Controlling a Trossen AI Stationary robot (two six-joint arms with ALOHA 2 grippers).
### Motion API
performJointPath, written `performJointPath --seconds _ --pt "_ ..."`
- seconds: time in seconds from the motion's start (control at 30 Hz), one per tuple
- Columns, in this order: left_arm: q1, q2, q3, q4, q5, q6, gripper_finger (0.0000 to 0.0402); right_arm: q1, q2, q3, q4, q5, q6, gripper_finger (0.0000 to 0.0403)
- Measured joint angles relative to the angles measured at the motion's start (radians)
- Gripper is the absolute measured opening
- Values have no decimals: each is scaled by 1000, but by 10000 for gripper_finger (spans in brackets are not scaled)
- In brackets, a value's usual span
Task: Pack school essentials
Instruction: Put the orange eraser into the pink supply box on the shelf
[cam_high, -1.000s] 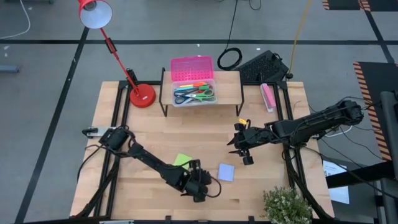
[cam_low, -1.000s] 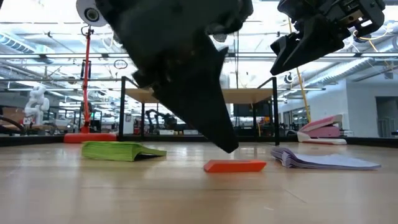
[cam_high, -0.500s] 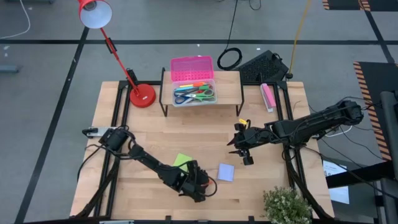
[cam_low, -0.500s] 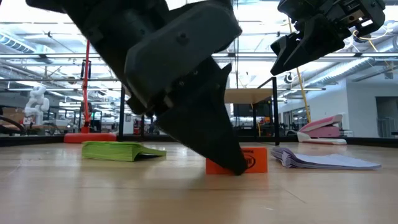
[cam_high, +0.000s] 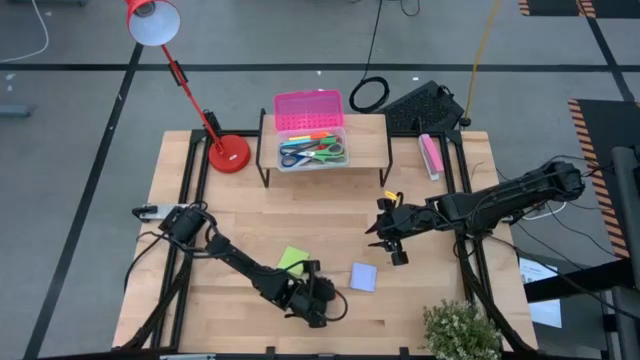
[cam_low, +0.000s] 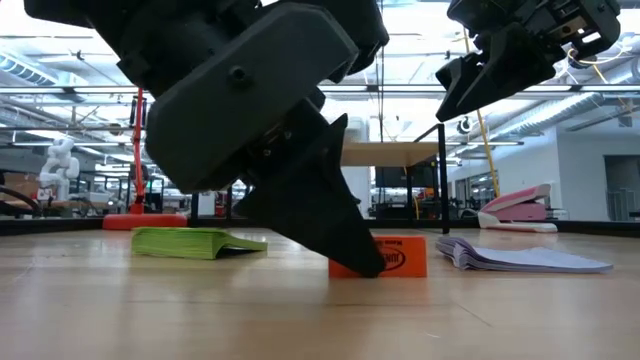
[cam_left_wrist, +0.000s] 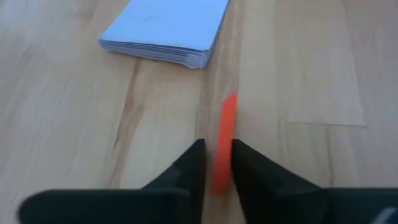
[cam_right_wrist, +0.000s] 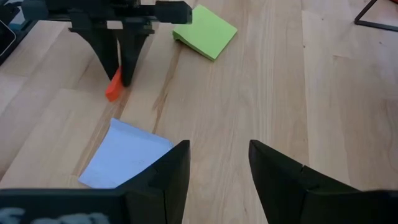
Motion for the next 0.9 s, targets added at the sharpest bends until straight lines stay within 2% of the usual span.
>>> performJointPath --seconds 0.13,0.4,0.53,0.63,0.8,0.9 --pt "3 -20 -2 -23 10 74 19 0 0 0 0 0 0 157" --pt "124 -274 0 -196 35 324 36 0 0 0 12 0 -14 157" --pt "265 -434 0 -265 41 485 21 0 0 0 26 2 -41 157" --pt "402 -540 0 -289 72 552 17 0 0 0 47 4 -47 157" --pt "667 -653 1 -284 209 556 30 0 0 0 69 4 -68 157" --pt "818 -662 21 -283 350 520 33 0 0 0 68 4 -68 157"
